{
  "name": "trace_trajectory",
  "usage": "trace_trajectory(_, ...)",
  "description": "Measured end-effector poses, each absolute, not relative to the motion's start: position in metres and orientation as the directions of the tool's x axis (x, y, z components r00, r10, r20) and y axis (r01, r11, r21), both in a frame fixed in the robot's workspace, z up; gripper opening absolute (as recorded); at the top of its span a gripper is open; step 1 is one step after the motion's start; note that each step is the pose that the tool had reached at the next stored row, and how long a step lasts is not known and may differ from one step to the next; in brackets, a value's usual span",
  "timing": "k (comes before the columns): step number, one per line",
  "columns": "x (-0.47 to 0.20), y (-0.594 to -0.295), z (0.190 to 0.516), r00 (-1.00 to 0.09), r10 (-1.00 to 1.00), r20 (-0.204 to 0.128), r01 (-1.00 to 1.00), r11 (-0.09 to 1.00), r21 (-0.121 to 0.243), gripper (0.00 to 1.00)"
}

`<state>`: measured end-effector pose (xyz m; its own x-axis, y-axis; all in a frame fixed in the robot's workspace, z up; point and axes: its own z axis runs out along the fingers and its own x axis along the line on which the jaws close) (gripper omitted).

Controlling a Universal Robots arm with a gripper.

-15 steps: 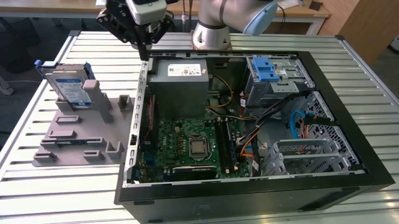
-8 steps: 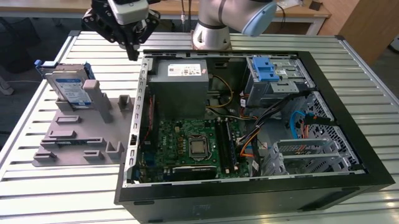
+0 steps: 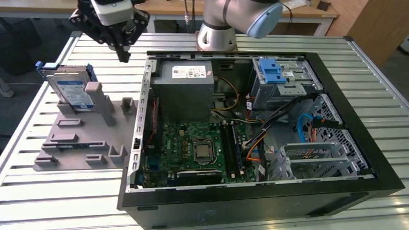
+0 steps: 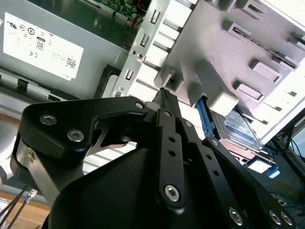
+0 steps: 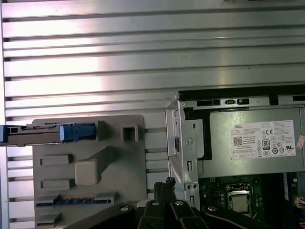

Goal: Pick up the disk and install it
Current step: 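Reach for the disk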

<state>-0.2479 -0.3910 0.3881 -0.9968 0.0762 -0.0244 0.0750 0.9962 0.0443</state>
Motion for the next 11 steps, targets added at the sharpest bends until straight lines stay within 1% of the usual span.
trace_trajectory(11,-0.275,-0.388,0.386,-0.997,0.076,-0.024,0.075,0.996,0.044,0.11)
